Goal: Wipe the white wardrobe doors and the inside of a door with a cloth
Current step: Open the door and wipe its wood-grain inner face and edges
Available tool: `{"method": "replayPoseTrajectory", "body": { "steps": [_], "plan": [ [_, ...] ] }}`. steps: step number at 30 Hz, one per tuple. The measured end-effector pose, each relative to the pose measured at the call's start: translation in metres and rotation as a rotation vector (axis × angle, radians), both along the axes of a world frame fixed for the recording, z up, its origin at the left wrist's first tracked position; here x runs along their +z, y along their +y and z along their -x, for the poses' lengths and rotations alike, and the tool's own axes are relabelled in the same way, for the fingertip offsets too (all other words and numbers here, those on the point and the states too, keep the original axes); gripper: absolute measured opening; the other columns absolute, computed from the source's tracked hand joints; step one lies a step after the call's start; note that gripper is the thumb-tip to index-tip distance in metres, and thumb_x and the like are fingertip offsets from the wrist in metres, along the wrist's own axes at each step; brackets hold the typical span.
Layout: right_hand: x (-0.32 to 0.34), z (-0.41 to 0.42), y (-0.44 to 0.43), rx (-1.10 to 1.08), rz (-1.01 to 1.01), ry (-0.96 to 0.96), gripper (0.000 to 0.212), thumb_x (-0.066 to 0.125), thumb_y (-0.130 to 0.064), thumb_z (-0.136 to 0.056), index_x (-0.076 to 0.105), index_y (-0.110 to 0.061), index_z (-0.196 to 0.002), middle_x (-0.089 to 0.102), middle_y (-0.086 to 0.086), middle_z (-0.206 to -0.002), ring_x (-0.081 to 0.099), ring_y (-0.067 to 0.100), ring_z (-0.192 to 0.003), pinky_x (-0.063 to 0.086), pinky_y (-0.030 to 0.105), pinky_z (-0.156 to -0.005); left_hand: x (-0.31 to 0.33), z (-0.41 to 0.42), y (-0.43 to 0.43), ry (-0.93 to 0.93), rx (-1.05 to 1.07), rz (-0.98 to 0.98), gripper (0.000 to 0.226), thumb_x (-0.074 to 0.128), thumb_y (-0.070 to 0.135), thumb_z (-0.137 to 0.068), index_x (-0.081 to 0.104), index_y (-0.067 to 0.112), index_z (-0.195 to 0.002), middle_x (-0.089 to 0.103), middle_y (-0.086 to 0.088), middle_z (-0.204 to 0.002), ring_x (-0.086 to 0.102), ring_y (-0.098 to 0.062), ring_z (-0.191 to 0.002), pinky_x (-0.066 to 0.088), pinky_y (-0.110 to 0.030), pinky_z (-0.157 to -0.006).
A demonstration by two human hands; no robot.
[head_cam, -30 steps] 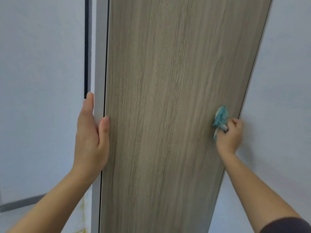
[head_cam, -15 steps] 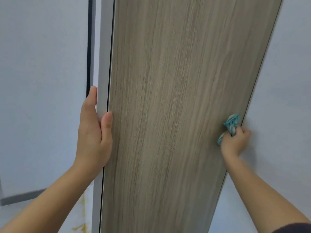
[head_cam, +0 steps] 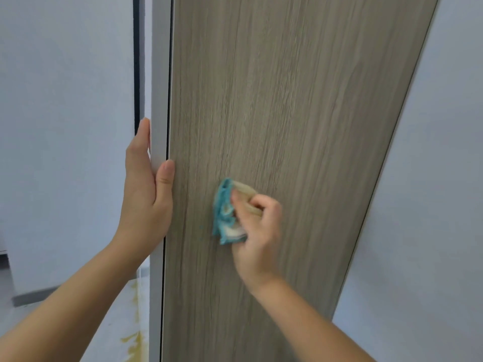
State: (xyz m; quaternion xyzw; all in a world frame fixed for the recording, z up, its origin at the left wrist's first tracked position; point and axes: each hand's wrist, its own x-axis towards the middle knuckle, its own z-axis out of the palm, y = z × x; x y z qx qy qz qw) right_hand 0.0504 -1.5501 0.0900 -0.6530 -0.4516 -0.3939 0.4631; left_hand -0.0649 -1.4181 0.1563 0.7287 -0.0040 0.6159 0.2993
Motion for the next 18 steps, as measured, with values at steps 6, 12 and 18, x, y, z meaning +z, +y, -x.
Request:
{"method": "replayPoseTrajectory", "body": {
  "steps": [6, 12, 18],
  "plan": [
    [-0.019, 0.038, 0.030, 0.053, 0.034, -0.569, 0.025, 0.064, -0.023, -0.095, 0.069, -0.020, -0.119, 0.045, 0.002, -0.107, 0.048, 0.021, -0.092, 0.049, 0.033, -0.078, -0.003, 0.007, 0.003, 0.077, -0.004, -0.026, 0.061, 0.034, 0.020, -0.101, 0.009, 0.005, -0.155, 0.015, -0.006, -0.162, 0.015, -0.013, -0.149, 0.016, -0.040, -0.121],
    [-0.013, -0.005, 0.003, 0.030, 0.096, -0.715, 0.027, 0.066, -0.020, -0.094, 0.068, -0.026, -0.121, 0.048, 0.000, -0.107, 0.052, 0.022, -0.090, 0.048, 0.033, -0.083, -0.038, 0.006, -0.008, 0.048, 0.001, 0.112, 0.063, 0.035, 0.030, -0.101, 0.004, 0.019, -0.155, 0.004, 0.009, -0.163, 0.004, 0.000, -0.149, 0.008, -0.019, -0.120],
    [-0.014, -0.088, -0.072, -0.157, 0.079, -0.154, 0.055, 0.071, 0.003, -0.081, 0.061, -0.026, -0.127, 0.050, 0.004, -0.115, 0.049, 0.020, -0.102, 0.040, 0.019, -0.086, -0.051, 0.007, -0.021, 0.063, 0.059, 0.162, 0.060, 0.041, 0.019, -0.103, 0.012, 0.018, -0.156, 0.023, 0.001, -0.161, 0.038, 0.025, -0.115, 0.024, -0.014, -0.114]
  ]
}}
